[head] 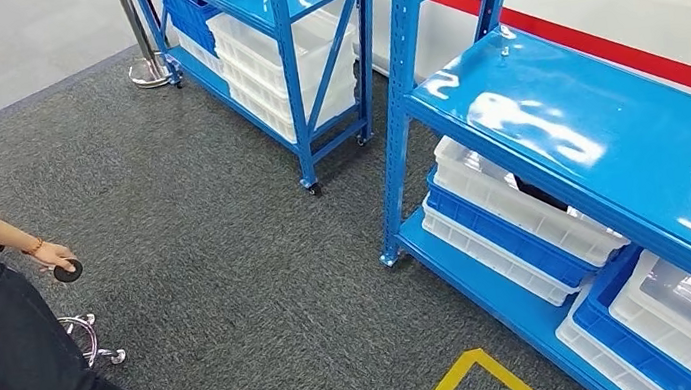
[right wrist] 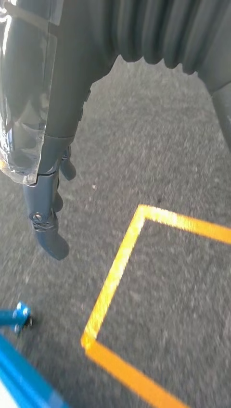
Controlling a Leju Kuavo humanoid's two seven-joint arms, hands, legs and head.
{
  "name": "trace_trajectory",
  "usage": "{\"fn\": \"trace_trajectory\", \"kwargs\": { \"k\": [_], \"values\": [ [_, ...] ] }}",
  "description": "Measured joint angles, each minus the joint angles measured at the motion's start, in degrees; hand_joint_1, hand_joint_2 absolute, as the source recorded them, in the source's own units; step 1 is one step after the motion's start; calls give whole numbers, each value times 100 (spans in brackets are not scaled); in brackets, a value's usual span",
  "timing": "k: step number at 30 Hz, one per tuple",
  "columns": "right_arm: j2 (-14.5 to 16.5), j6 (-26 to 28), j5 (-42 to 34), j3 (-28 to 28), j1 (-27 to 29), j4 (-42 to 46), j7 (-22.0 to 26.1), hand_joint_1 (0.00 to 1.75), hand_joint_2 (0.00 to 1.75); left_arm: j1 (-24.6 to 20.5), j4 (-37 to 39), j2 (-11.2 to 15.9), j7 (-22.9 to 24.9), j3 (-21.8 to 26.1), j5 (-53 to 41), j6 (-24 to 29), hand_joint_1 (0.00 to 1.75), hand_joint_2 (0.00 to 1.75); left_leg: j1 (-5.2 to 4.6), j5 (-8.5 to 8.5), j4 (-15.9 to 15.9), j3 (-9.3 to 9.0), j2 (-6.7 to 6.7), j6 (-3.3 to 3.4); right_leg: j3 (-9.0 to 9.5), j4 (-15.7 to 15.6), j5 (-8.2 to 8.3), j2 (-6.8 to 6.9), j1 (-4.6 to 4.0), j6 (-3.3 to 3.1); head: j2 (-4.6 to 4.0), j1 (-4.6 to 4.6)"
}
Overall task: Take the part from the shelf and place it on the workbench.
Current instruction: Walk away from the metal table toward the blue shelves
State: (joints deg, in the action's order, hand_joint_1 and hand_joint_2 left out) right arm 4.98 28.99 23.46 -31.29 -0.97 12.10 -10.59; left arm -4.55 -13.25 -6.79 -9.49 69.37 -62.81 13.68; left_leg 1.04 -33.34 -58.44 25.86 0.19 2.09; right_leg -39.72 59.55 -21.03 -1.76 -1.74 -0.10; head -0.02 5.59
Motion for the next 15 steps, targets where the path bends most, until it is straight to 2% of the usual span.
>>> {"fn": "trace_trajectory", "kwargs": {
  "k": [1, 3, 4, 5, 6, 7, 9, 10, 11, 12, 13, 15],
  "values": [
    [-2, 1, 2, 0, 6, -3, -46, 0, 0, 1, 5, -19, 16, -6, -14, -1, 0, 0, 19, 53, 10, 26, 27, 19, -87, 222, -160, 22, 23, 5, -1, -3],
    [-3, 2, 4, -1, 3, -5, -83, 0, 0, 11, 12, -37, 33, -19, -26, -2, 0, 0, 26, 115, 16, 97, 73, 18, -336, 991, -644, 71, 103, 17, 0, 0],
    [0, 2, 5, -1, 3, -7, -86, 0, 0, 19, 15, -44, 39, -24, -28, -2, 0, 0, 32, 139, 15, 140, 94, 1, -449, 1390, -852, 91, 151, 47, 0, 0],
    [3, 2, 5, -1, 6, -10, -89, 0, 0, 27, 18, -50, 42, -27, -29, -2, 0, 0, 40, 159, 14, 179, 113, -20, -479, 1628, -977, 105, 201, 97, 0, -1],
    [6, 2, 4, -1, 12, -15, -94, 0, 0, 35, 19, -53, 44, -29, -29, -2, 0, 0, 52, 177, 13, 211, 128, -42, -388, 1629, -1010, 116, 248, 168, 0, -3],
    [9, 2, 4, -1, 17, -21, -100, 0, 0, 42, 20, -55, 44, -31, -29, -2, 0, 0, 68, 191, 13, 233, 140, -65, -191, 1405, -968, 127, 290, 248, -1, -2],
    [10, 2, 5, -1, 15, -32, -107, 0, 0, 51, 20, -55, 44, -34, -30, -2, 0, 0, 99, 203, 10, 253, 154, -123, 415, 510, -780, 168, 360, 403, 0, 0],
    [15, 2, 6, -1, 14, -36, -107, 0, 44, 52, 20, -55, 44, -36, -30, -2, 0, 0, 107, 206, 10, 255, 156, -166, 638, 165, -710, 180, 347, 431, 0, -3],
    [18, 2, 5, -1, 14, -40, -108, 0, 87, 52, 20, -56, 44, -37, -31, -2, 0, 0, 113, 207, 12, 256, 154, -213, 778, -50, -675, 189, 321, 430, 0, -9],
    [19, 2, 4, -1, 16, -44, -112, 0, 131, 51, 21, -62, 44, -39, -33, -2, 0, 0, 118, 208, 19, 256, 152, -257, 800, -84, -681, 188, 276, 399, 1, -17],
    [16, 2, 3, -1, 19, -46, -123, 0, 131, 50, 22, -74, 45, -40, -39, -3, 0, 0, 129, 211, 34, 243, 149, -301, 802, -86, -675, 179, 234, 352, 1, -25],
    [1, 7, 2, -1, 14, -47, -172, 0, 44, 46, 25, -100, 51, -43, -66, -9, 0, 0, 166, 147, -20, 251, 126, -351, 812, -118, -663, 171, 262, 248, 1, -45]
  ]
}}
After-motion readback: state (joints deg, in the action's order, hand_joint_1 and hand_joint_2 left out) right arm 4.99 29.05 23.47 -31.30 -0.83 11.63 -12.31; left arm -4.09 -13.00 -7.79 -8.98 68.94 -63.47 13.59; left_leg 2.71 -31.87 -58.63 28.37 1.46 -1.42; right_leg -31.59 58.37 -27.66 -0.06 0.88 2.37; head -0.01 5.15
